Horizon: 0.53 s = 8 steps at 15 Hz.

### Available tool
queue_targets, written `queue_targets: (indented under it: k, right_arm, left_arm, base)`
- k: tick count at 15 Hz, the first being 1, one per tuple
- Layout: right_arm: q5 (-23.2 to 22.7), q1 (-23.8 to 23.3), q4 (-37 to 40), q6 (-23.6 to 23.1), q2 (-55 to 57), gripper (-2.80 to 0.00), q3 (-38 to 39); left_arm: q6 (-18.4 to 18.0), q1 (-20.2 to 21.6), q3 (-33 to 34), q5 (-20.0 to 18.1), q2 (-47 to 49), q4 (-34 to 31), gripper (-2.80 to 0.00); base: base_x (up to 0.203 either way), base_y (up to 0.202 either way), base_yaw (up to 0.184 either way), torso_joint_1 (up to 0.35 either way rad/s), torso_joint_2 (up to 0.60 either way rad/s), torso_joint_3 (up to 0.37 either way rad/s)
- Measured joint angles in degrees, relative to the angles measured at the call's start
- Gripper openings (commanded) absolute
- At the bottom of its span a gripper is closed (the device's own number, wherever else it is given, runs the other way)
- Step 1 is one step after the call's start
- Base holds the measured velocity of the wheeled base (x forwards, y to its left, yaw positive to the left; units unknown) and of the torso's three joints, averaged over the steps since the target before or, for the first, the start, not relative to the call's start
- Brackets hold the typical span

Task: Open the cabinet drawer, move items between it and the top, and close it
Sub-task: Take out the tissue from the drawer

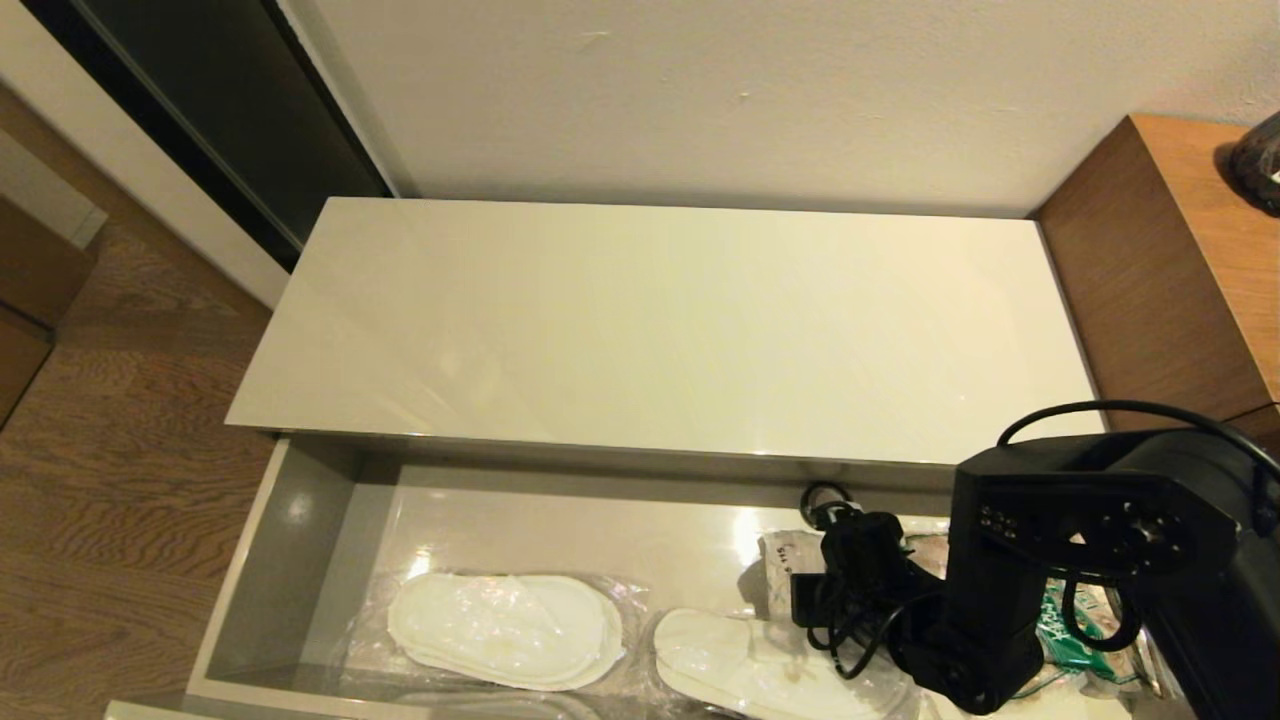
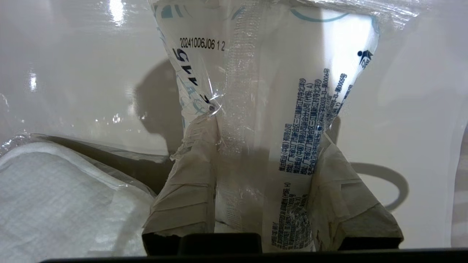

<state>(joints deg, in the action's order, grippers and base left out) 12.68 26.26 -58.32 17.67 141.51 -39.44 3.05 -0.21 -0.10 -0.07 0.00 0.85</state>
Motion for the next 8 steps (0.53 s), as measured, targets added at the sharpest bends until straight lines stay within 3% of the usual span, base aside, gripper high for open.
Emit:
queue_targets:
  k: [8]
  right_arm:
    - [-0.2, 0.48, -0.22, 0.35, -4.78, -2.8, 7.38]
  left_arm:
    - [0.0, -0.01, 0.0, -0.02, 0.0, -0.01, -2.8]
  base:
    - [0.0, 0.0, 0.0, 0.0, 0.0, 0.0]
